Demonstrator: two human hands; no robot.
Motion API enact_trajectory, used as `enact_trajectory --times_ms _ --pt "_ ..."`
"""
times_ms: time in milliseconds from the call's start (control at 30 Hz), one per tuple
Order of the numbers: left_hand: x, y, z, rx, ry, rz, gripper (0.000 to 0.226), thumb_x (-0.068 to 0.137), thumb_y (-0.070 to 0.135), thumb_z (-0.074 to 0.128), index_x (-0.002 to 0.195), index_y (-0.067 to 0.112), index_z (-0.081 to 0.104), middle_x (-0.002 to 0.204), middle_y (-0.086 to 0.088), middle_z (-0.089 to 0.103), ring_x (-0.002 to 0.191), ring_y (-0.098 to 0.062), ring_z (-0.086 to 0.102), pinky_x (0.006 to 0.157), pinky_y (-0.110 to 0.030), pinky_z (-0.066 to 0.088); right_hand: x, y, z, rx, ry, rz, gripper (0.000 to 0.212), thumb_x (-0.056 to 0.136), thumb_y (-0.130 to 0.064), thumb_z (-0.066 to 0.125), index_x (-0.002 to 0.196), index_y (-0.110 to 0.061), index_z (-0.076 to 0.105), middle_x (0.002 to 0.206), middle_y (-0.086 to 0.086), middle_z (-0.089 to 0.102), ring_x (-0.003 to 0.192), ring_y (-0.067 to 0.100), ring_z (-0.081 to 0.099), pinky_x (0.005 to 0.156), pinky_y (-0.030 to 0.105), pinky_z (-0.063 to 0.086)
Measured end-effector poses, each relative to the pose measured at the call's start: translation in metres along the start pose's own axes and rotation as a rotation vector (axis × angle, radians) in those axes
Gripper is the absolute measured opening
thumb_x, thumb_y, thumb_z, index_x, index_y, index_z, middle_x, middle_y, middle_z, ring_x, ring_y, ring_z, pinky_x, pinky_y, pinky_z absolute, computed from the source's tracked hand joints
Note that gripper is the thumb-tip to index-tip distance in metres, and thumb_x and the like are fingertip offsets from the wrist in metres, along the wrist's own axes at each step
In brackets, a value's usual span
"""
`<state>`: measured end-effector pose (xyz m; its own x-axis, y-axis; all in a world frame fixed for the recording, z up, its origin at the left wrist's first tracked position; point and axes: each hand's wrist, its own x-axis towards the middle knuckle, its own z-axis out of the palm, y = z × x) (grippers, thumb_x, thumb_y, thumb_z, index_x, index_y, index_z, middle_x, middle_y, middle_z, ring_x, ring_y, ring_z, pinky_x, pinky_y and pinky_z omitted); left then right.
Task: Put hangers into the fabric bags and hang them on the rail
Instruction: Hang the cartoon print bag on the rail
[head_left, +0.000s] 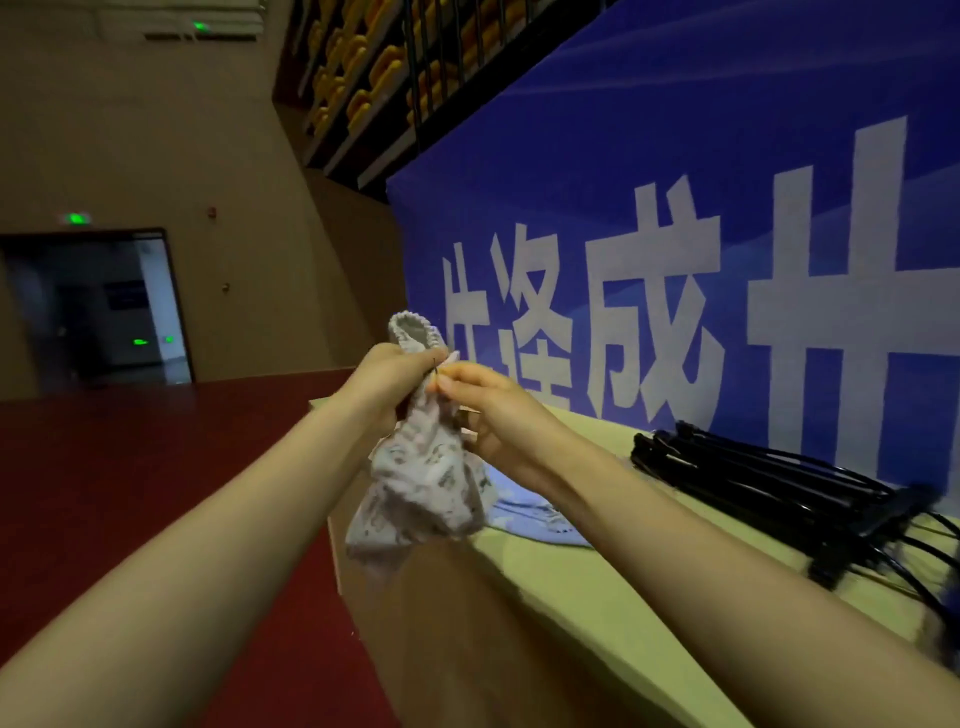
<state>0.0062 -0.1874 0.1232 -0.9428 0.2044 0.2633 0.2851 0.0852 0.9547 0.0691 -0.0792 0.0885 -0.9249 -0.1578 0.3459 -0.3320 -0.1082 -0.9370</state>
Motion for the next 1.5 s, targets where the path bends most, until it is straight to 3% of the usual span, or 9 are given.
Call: enact_trajectory --times_ms 200,367,567,667,767,1100,1267,1400,1500 --pt "-0.022 -0.006 -0.025 0.362 -0.077 -0.184 0.032 0.097 0.030 0.048 0.072 0.011 0.053 0.051 -0.002 0.057 0.039 -0.010 0.055 0.035 -0.018 0.042 -0.010 0.020 0.016 -0.363 0.117 0.041 0.030 0.096 -0.012 0.049 0.070 -0.018 0.061 0.074 -0.004 0.058 0.070 0.008 0.053 0.066 0.020 0.043" --pt "-0.016 -0.042 -0.022 0.140 -0.083 -0.395 0.027 0.092 0.033 0.055 0.075 0.012 0.056 0.054 -0.004 0.065 0.039 -0.013 0.061 0.038 -0.021 0.051 -0.033 0.034 -0.019 -0.360 0.277 0.204 0.024 0.096 -0.011 0.050 0.076 -0.004 0.059 0.065 0.004 0.048 0.057 0.015 0.040 0.052 0.019 0.038" --pt "-0.007 -0.054 -0.005 0.181 -0.115 -0.355 0.050 0.094 0.043 0.047 0.106 -0.003 0.061 0.083 -0.017 0.072 0.083 -0.030 0.065 0.073 -0.033 0.057 -0.044 0.041 -0.064 -0.776 0.672 -0.005 0.023 0.094 -0.014 0.048 0.079 -0.013 0.064 0.092 0.002 0.058 0.088 0.020 0.056 0.077 0.031 0.044" --pt "-0.010 -0.050 0.015 0.334 -0.119 -0.213 0.049 0.096 0.042 0.043 0.114 0.000 0.060 0.110 -0.022 0.067 0.106 -0.038 0.063 0.095 -0.046 0.050 -0.046 0.023 -0.046 -0.708 0.416 -0.229 0.019 0.096 -0.015 0.047 0.085 -0.011 0.062 0.093 0.004 0.062 0.084 0.017 0.062 0.079 0.029 0.051" --pt "-0.017 -0.041 0.031 0.453 -0.176 -0.027 0.047 0.099 0.039 0.036 0.103 0.003 0.067 0.103 -0.018 0.069 0.100 -0.033 0.064 0.094 -0.042 0.050 -0.036 0.028 -0.033 -0.837 0.063 -0.081 0.026 0.094 -0.010 0.047 0.070 -0.013 0.056 0.075 0.003 0.063 0.072 0.018 0.063 0.072 0.031 0.053" --pt "-0.014 -0.027 0.080 0.711 -0.279 0.216 0.041 0.099 0.035 0.038 0.076 0.003 0.050 0.073 -0.016 0.049 0.071 -0.024 0.046 0.070 -0.032 0.037 -0.031 0.049 -0.040 -1.532 -0.066 0.300 0.023 0.090 0.000 0.052 0.070 -0.009 0.046 0.063 0.007 0.034 0.052 0.020 0.032 0.045 0.031 0.029" --pt "-0.003 -0.030 0.114 0.738 -0.284 0.225 0.040 0.100 0.033 0.038 0.077 0.005 0.057 0.077 -0.013 0.052 0.077 -0.024 0.049 0.077 -0.033 0.040 -0.041 0.046 -0.078 -1.352 0.094 0.176 0.035 0.086 -0.005 0.055 0.057 -0.010 0.037 0.059 0.010 0.041 0.056 0.027 0.040 0.053 0.036 0.032" --pt "0.015 -0.040 0.134 0.794 -0.179 0.277 0.044 0.100 0.034 0.036 0.097 0.001 0.065 0.101 -0.018 0.065 0.098 -0.033 0.058 0.079 -0.032 0.039 -0.058 0.046 -0.133 -1.047 0.567 -0.113 0.023 0.095 -0.020 0.048 0.085 -0.009 0.065 0.085 0.009 0.069 0.079 0.024 0.061 0.071 0.038 0.048" --pt "0.029 -0.057 0.145 0.788 -0.105 0.328 0.044 0.100 0.036 0.034 0.080 0.005 0.060 0.084 -0.014 0.062 0.081 -0.030 0.054 0.070 -0.031 0.036 -0.068 0.057 -0.187 -1.159 0.759 0.015 0.023 0.097 -0.027 0.048 0.096 -0.008 0.061 0.096 0.010 0.065 0.085 0.028 0.060 0.075 0.042 0.050"
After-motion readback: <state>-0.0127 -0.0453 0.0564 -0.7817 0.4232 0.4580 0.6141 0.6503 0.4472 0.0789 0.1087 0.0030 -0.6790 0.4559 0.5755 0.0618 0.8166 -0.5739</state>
